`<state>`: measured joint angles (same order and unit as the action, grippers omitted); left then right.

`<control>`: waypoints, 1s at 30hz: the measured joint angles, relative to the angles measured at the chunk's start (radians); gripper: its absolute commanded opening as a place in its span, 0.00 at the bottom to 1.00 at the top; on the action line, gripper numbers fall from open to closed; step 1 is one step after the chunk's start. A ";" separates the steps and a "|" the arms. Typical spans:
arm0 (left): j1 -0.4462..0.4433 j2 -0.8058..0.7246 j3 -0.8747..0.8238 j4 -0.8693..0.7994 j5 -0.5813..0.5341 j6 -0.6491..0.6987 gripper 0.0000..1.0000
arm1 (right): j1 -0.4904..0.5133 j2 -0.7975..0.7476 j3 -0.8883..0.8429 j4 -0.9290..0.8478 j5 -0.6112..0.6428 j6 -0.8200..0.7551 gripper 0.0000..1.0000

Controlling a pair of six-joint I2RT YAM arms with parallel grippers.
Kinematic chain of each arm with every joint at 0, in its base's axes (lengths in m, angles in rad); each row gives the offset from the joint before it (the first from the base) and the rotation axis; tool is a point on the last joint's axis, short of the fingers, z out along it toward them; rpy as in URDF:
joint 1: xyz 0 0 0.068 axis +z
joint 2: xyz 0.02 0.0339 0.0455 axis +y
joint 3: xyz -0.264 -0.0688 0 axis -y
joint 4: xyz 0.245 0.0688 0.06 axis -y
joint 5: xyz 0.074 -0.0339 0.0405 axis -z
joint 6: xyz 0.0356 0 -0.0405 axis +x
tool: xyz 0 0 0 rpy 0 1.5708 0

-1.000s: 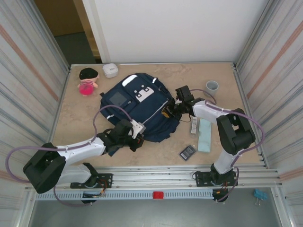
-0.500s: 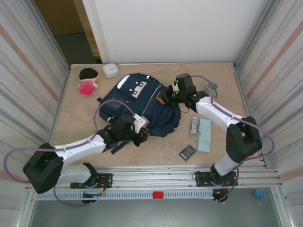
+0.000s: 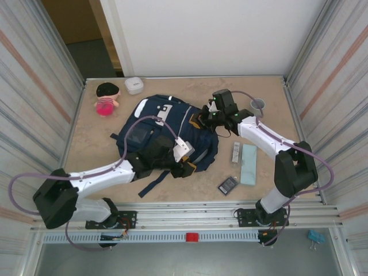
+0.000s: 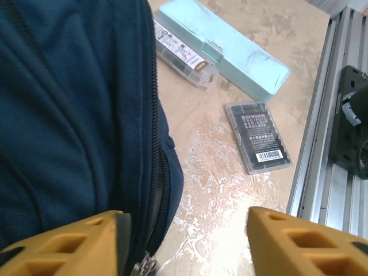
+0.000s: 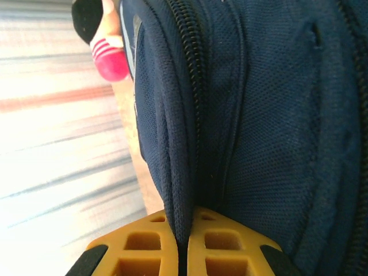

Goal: Pack books, pencil case, and school supplies into a backpack

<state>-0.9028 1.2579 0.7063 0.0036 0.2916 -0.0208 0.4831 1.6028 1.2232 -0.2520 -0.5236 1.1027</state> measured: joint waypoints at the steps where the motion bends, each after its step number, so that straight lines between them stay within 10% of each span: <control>1: 0.000 -0.026 0.000 -0.018 -0.007 0.037 0.68 | -0.004 0.000 0.012 -0.013 -0.012 -0.021 0.00; 10: 0.051 -0.234 -0.092 -0.055 -0.149 0.394 0.73 | -0.026 0.003 0.046 -0.075 -0.086 -0.129 0.00; 30: -0.002 -0.025 -0.090 -0.036 -0.175 0.761 0.65 | -0.052 0.030 0.064 -0.096 -0.138 -0.108 0.00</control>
<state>-0.9047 1.2327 0.6167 -0.0326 0.1165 0.7403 0.4313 1.6329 1.2873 -0.3481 -0.6621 0.9951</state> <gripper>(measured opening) 0.651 0.084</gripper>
